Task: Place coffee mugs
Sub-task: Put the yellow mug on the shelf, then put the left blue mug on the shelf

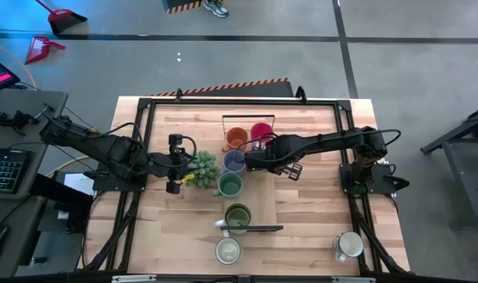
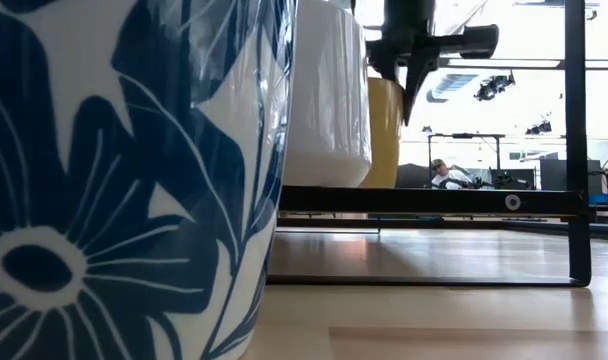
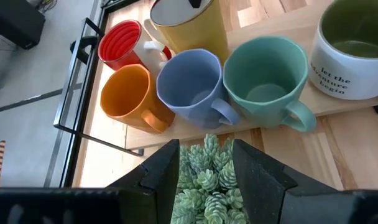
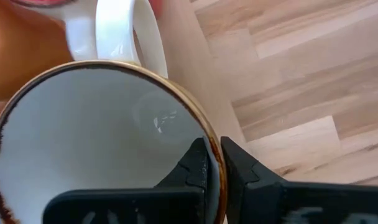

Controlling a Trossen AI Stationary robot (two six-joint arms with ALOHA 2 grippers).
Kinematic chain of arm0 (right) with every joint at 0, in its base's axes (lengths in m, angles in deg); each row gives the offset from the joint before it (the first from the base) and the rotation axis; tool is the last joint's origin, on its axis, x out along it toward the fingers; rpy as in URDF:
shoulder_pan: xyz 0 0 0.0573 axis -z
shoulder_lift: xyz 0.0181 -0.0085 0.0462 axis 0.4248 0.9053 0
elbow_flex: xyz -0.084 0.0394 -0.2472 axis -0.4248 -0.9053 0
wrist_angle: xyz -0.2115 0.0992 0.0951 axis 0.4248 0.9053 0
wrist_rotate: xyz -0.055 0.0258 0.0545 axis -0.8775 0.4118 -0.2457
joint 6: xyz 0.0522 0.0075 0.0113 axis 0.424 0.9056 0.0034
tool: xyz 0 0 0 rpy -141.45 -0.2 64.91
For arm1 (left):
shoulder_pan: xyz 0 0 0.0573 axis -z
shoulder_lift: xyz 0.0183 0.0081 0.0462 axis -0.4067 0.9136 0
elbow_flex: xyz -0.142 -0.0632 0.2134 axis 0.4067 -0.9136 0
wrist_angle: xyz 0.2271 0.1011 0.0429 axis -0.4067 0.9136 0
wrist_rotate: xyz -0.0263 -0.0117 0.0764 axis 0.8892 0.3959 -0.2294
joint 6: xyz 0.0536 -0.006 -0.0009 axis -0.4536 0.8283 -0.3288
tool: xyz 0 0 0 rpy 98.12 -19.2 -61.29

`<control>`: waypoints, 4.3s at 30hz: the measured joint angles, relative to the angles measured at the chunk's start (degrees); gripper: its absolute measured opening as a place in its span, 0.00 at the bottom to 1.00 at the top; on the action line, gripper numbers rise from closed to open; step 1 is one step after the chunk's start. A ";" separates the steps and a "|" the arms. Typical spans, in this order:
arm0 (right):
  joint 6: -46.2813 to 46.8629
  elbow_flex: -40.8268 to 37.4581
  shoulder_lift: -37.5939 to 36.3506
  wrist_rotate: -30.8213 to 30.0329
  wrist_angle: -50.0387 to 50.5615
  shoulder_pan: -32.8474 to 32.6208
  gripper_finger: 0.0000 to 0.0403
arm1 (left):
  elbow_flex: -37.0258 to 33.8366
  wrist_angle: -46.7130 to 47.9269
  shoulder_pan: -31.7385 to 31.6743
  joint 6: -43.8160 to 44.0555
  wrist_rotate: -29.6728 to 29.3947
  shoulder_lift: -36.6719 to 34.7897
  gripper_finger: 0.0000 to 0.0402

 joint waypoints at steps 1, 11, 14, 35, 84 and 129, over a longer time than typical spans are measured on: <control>-0.27 0.00 0.01 -0.41 -0.27 0.11 0.00 | 0.00 0.02 0.00 0.00 0.00 0.00 0.34; -1.39 0.00 0.15 -0.22 -1.39 0.58 0.00 | 0.00 0.06 0.00 0.00 0.00 0.00 0.34; -2.15 0.00 0.51 0.05 -2.07 0.58 0.00 | 0.00 0.04 0.00 0.00 0.00 0.00 0.34; -4.30 0.02 1.09 -0.57 -3.02 0.58 0.15 | 0.00 0.10 0.01 0.00 0.00 0.00 0.34; -68.40 0.09 -19.19 3.00 -17.93 -16.53 0.33 | 0.00 -7.60 0.15 5.02 0.28 0.02 0.34; -85.95 -20.88 -28.96 -22.60 -23.93 -25.29 0.32 | 9.33 -23.60 22.69 29.61 -7.45 13.57 0.34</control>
